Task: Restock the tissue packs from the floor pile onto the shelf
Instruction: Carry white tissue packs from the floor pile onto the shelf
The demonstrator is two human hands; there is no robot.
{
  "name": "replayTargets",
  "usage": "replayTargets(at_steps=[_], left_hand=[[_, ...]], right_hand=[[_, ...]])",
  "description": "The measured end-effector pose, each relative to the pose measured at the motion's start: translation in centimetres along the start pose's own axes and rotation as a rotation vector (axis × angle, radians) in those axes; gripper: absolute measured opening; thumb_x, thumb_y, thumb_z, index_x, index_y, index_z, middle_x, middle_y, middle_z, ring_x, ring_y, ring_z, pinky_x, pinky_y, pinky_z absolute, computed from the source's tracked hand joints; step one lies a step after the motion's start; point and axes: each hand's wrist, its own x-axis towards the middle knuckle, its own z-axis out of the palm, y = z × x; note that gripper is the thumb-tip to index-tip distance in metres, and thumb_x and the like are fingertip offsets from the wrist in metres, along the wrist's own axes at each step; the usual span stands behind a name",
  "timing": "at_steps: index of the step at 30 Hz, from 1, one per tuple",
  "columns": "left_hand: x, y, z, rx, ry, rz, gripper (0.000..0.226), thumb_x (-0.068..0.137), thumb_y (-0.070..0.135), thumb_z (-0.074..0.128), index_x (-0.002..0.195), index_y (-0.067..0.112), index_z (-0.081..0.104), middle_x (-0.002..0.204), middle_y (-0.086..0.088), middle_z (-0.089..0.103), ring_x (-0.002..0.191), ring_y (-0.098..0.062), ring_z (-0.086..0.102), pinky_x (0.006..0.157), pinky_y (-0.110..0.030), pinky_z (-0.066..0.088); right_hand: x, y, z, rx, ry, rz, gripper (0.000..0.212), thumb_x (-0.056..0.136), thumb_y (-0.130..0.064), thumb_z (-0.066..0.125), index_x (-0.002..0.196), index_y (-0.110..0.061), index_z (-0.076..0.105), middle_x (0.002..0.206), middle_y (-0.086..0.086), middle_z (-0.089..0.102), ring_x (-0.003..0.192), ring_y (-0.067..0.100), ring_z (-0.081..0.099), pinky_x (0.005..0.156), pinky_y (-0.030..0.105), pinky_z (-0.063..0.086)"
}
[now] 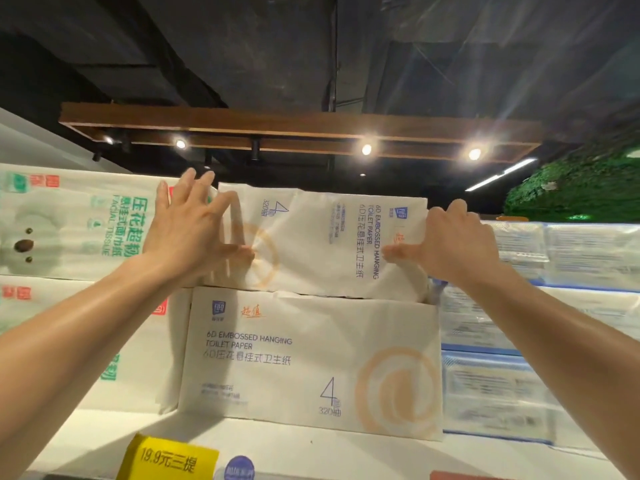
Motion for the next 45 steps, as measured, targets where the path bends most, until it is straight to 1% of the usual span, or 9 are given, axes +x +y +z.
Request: replayTargets(at_steps=[7, 10, 14, 18, 21, 25, 31, 36, 45], left_hand=[[-5.4, 0.4, -1.9, -0.200, 0.043, 0.145, 0.078, 0.082, 0.069, 0.055, 0.144, 0.022, 0.044, 0.154, -0.008, 0.039, 0.147, -0.029, 0.026, 0.121, -0.051, 0.019], [-8.5, 0.8, -3.7, -0.330, -0.011, 0.229, 0.075, 0.084, 0.068, 0.053, 0.142, 0.021, 0.046, 0.144, -0.004, 0.051, 0.134, -0.027, 0.044, 0.114, -0.043, 0.033], [-13.0, 2.2, -5.7, -0.512, -0.140, 0.255, 0.075, 0.086, 0.064, 0.057, 0.148, 0.027, 0.034, 0.148, 0.000, 0.046, 0.131, -0.022, 0.047, 0.105, -0.037, 0.040], [-18.9, 5.2, -7.6, -0.664, -0.288, 0.437, 0.078, 0.082, 0.073, 0.043, 0.145, 0.026, 0.041, 0.141, 0.001, 0.053, 0.127, -0.020, 0.052, 0.103, -0.036, 0.043], [-24.5, 8.1, -8.9, -0.803, -0.388, 0.567, 0.078, 0.079, 0.072, 0.043, 0.142, 0.025, 0.046, 0.137, 0.000, 0.057, 0.124, -0.020, 0.055, 0.103, -0.035, 0.045], [-32.2, 13.6, -12.0, -0.961, -0.550, 0.673, 0.085, 0.077, 0.075, 0.040, 0.143, 0.022, 0.047, 0.144, 0.001, 0.053, 0.131, -0.018, 0.051, 0.109, -0.034, 0.039], [-44.4, 23.4, -15.8, -1.060, -0.848, 0.833, 0.080, 0.080, 0.066, 0.055, 0.142, 0.017, 0.049, 0.141, -0.009, 0.056, 0.128, -0.026, 0.053, 0.106, -0.033, 0.038], [-55.6, 33.0, -20.1, -1.048, -1.059, 1.010, 0.083, 0.078, 0.072, 0.060, 0.138, 0.015, 0.052, 0.136, -0.011, 0.059, 0.122, -0.029, 0.057, 0.103, -0.036, 0.043], [-71.9, 54.7, -39.7, -1.132, -1.261, 1.345, 0.078, 0.086, 0.060, 0.063, 0.150, 0.027, 0.035, 0.153, -0.003, 0.041, 0.137, -0.025, 0.044, 0.109, -0.039, 0.038]], right_hand=[[-4.9, -0.2, -1.0, 0.234, 0.115, -0.115, 0.073, 0.086, -0.071, 0.055, 0.135, -0.017, 0.053, 0.129, 0.009, 0.052, 0.119, 0.030, 0.053, 0.098, 0.046, 0.045], [-10.3, -1.0, -1.0, 0.289, -0.028, -0.174, 0.069, 0.089, -0.068, 0.053, 0.140, -0.022, 0.050, 0.140, 0.003, 0.051, 0.128, 0.024, 0.049, 0.104, 0.041, 0.041], [-18.3, -1.5, -1.8, 0.279, -0.205, -0.185, 0.070, 0.091, -0.067, 0.049, 0.144, -0.022, 0.047, 0.146, 0.000, 0.049, 0.133, 0.019, 0.046, 0.109, 0.032, 0.035], [-26.5, -0.4, -4.2, 0.205, -0.253, -0.127, 0.061, 0.093, -0.062, 0.053, 0.139, -0.022, 0.053, 0.139, 0.000, 0.054, 0.127, 0.020, 0.049, 0.104, 0.030, 0.035], [-33.1, 1.5, -7.3, 0.174, -0.279, -0.027, 0.060, 0.093, -0.062, 0.054, 0.138, -0.021, 0.054, 0.135, -0.001, 0.057, 0.125, 0.020, 0.051, 0.104, 0.034, 0.040], [-42.4, 5.8, -10.8, 0.064, -0.394, 0.157, 0.061, 0.097, -0.056, 0.052, 0.141, -0.014, 0.052, 0.143, 0.007, 0.053, 0.135, 0.024, 0.045, 0.113, 0.034, 0.032], [-58.8, 14.6, -16.5, -0.040, -0.499, 0.608, 0.066, 0.092, -0.064, 0.053, 0.131, -0.010, 0.061, 0.128, 0.015, 0.063, 0.124, 0.033, 0.056, 0.105, 0.041, 0.043], [-73.6, 21.1, -22.9, -0.083, -0.635, 0.967, 0.072, 0.095, -0.065, 0.049, 0.141, -0.011, 0.053, 0.145, 0.015, 0.054, 0.131, 0.033, 0.051, 0.107, 0.041, 0.043], [-91.9, 34.8, -42.0, -0.231, -0.602, 1.282, 0.081, 0.091, -0.073, 0.048, 0.147, -0.014, 0.047, 0.151, 0.013, 0.047, 0.138, 0.035, 0.044, 0.111, 0.055, 0.039]])
